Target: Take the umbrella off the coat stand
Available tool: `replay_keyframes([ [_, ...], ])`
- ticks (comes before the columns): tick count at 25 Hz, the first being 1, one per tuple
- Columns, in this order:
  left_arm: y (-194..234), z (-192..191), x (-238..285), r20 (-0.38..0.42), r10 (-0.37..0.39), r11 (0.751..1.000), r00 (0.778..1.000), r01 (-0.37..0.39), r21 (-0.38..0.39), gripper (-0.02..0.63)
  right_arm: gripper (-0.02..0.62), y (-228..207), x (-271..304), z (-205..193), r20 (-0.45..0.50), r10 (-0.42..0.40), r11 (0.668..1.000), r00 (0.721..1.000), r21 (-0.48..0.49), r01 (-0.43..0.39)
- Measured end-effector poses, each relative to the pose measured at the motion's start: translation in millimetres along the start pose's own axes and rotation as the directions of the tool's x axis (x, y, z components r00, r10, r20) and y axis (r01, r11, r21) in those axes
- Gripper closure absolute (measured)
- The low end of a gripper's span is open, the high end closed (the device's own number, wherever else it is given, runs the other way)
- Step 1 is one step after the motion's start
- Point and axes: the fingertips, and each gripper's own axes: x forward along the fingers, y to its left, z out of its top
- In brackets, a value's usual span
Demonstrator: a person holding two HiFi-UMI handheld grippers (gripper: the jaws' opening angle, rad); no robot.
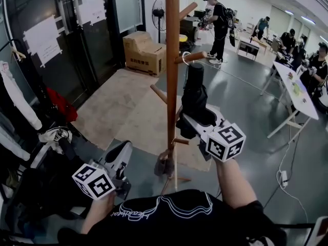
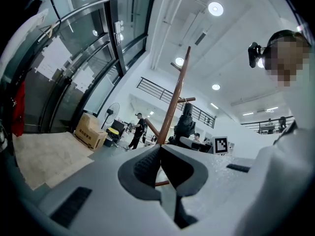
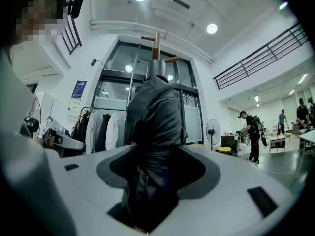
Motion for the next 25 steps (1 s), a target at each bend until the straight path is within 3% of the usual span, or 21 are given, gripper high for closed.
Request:
replay_keyframes([
  [15, -15.1, -1.1, -1.3, -0.002, -0.04, 0.999, 0.999, 0.04, -0.002, 0.601, 0.35, 4.5, -41.3, 34.5, 0.089, -0.04, 0.999, 0.995, -0.009, 0.041],
  [25, -19.3, -21.0, -6.8, -0.053, -0.077, 0.997, 0.996, 0.076, -0.019, 0.601, 0.35, 26.9, -74.7, 13.6, 0.086, -0.068, 0.997, 0.994, 0.052, 0.064],
])
